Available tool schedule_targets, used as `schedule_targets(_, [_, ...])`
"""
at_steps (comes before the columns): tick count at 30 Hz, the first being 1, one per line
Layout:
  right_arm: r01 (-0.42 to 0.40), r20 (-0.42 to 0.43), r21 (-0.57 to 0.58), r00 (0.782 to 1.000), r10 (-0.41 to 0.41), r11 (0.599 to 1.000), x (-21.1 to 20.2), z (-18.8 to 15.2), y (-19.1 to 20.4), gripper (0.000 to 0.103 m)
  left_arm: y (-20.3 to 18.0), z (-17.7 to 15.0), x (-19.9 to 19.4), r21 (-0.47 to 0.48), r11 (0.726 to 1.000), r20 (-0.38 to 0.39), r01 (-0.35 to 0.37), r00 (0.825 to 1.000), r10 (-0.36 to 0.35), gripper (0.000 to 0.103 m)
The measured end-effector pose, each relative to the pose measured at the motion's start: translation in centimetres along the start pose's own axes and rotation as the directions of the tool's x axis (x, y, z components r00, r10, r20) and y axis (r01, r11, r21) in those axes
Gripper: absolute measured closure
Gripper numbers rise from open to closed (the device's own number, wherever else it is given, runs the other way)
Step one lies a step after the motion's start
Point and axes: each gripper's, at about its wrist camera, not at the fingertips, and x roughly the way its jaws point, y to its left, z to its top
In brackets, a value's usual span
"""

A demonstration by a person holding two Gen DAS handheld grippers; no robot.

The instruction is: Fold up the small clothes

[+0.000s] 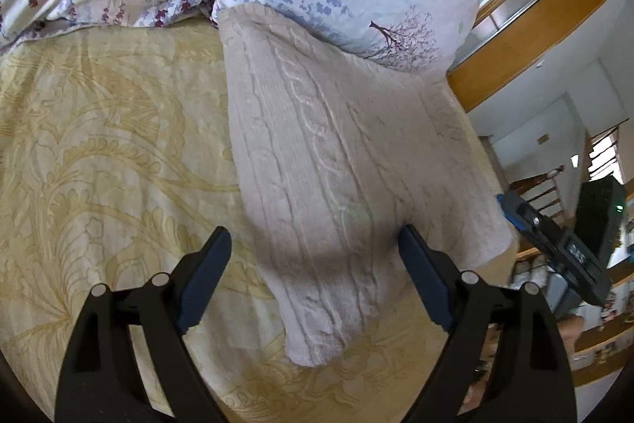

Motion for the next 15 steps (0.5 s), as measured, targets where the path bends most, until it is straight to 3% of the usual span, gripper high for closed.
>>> schedule_targets(4, [0.031,-0.025,-0.011,0.999,-0.031,0.999,0.9,-0.8,-0.3,0.054,-1.3,-0.6,0.6,0.045,0.996,0.014,-0.079,0.997,0.078,0.017])
schedule_targets(6, [0.019,-0.033,0.007,0.999,-0.019,1.0,1.3,-1.2,-0.6,0.066,-2.1,-0.9,0.9,0.085,0.987,0.031,-0.138,0.99,0.136,0.017])
schedule_targets(9, [0.024,-0.037,0.013,0.999,-0.023,1.0,1.6,-1.7,-0.8,0.077,-3.0,-1.2,0.9,0.131,0.972,0.058,-0.197,0.98,0.191,0.017])
schedule_targets(13, [0.014,-0.002,0.026,1.0,-0.014,1.0,1.0,-2.0,-0.9,0.089,-3.3,-1.4,1.1,0.149,0.966,0.056,-0.212,0.977,0.206,0.017])
schedule_targets(15, [-0.006,0.026,0.037,1.0,0.005,0.999,0.2,-1.8,-1.1,0.091,-3.2,-1.4,1.3,0.147,0.967,0.049,-0.21,0.978,0.205,0.017])
